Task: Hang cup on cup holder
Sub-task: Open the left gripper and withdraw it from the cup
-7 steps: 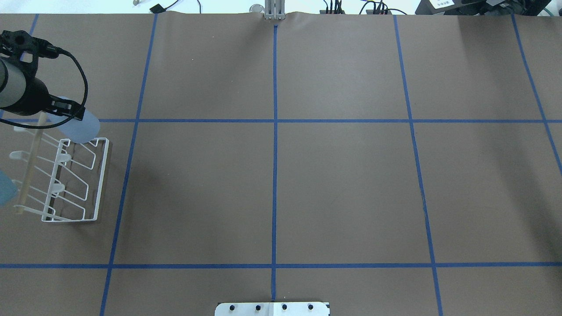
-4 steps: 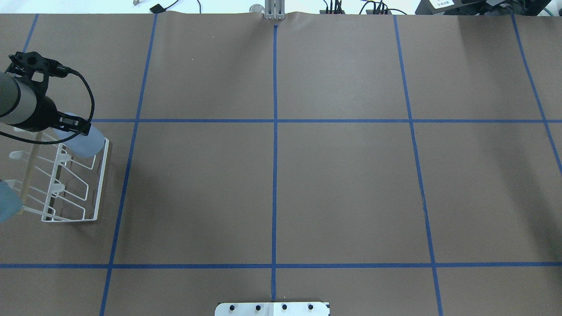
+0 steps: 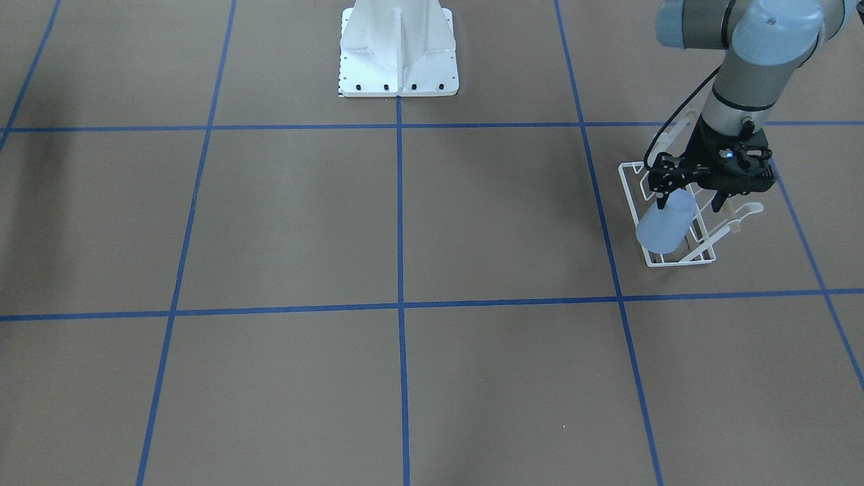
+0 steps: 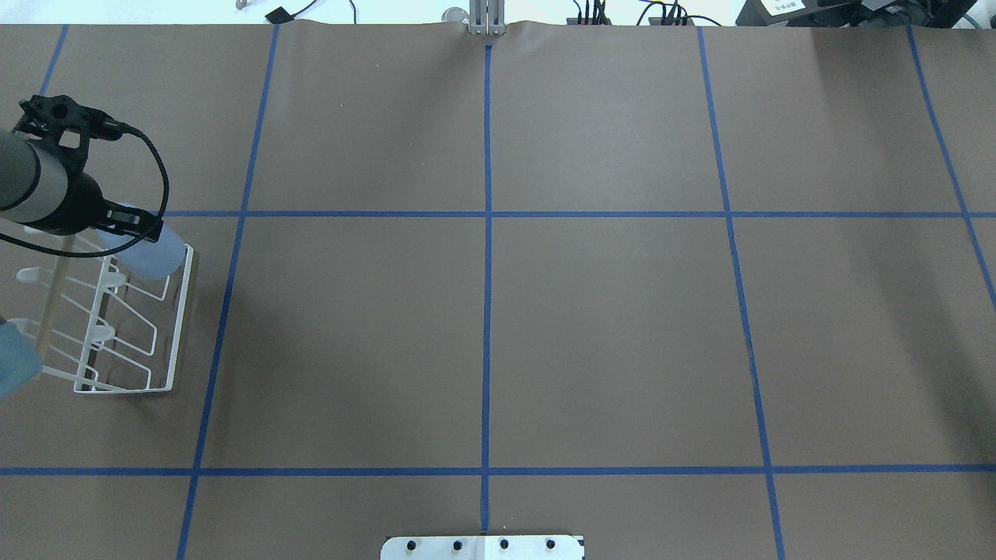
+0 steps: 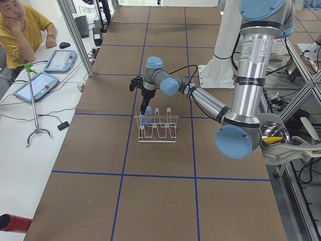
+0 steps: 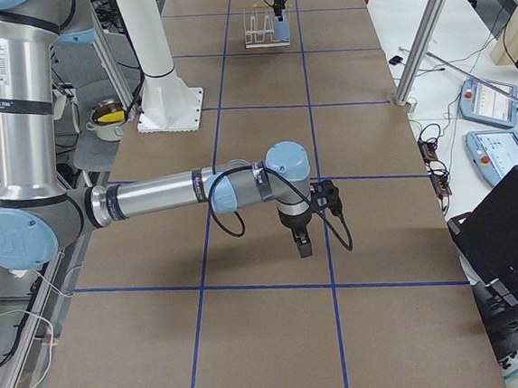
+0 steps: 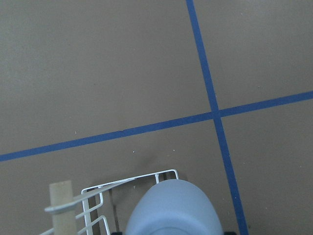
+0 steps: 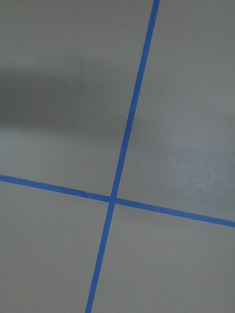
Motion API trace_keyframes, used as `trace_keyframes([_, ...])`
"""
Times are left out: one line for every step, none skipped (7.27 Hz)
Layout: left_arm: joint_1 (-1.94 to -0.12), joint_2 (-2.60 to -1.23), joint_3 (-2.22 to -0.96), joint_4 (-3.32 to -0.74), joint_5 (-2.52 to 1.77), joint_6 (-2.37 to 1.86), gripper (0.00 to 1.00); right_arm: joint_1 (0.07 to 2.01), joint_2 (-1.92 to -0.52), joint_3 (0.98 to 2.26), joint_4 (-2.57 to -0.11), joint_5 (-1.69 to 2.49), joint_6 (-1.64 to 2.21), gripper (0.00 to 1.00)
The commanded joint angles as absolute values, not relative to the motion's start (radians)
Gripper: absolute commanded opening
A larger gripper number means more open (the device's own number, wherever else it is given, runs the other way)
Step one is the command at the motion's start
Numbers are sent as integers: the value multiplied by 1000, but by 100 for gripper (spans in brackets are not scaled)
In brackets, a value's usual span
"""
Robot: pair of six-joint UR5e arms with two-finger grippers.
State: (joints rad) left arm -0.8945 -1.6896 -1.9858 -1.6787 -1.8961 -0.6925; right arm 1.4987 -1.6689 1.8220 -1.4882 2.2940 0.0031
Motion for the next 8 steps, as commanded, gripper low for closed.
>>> trace_keyframes([-897, -1697, -1997, -1675, -1899, -686, 98, 1499, -1669, 1821, -1494, 2321, 2, 100])
trace_keyframes([-911, -1697, -2012, -1664, -1902, -654, 98, 1499, -1669, 1818, -1494, 2329, 0, 100])
trace_keyframes([-976, -1695, -2011, -1640, -1958, -590, 98, 1500, -1670, 1819, -1496, 2327, -2, 100])
trace_keyframes([-1067, -1698, -2011, -1573, -2035, -461, 98, 1500, -1680, 1816, -1496, 2316, -2, 100])
trace_keyframes([-1150, -1683, -1997, -1560, -2049, -334, 98, 1506, -1689, 1815, -1499, 2312, -2, 100])
trace_keyframes([-1231, -1672, -1958, -1560, -2068, -217, 98, 1509, -1709, 1816, -1496, 2310, -5, 100])
trace_keyframes([-1332, -1671, -1878, -1560, -2150, -66, 98, 1517, -1729, 1815, -1491, 2310, -6, 100])
trace_keyframes([-1439, -1674, -1783, -1560, -2220, 83, 98, 1526, -1738, 1813, -1488, 2286, -5, 100])
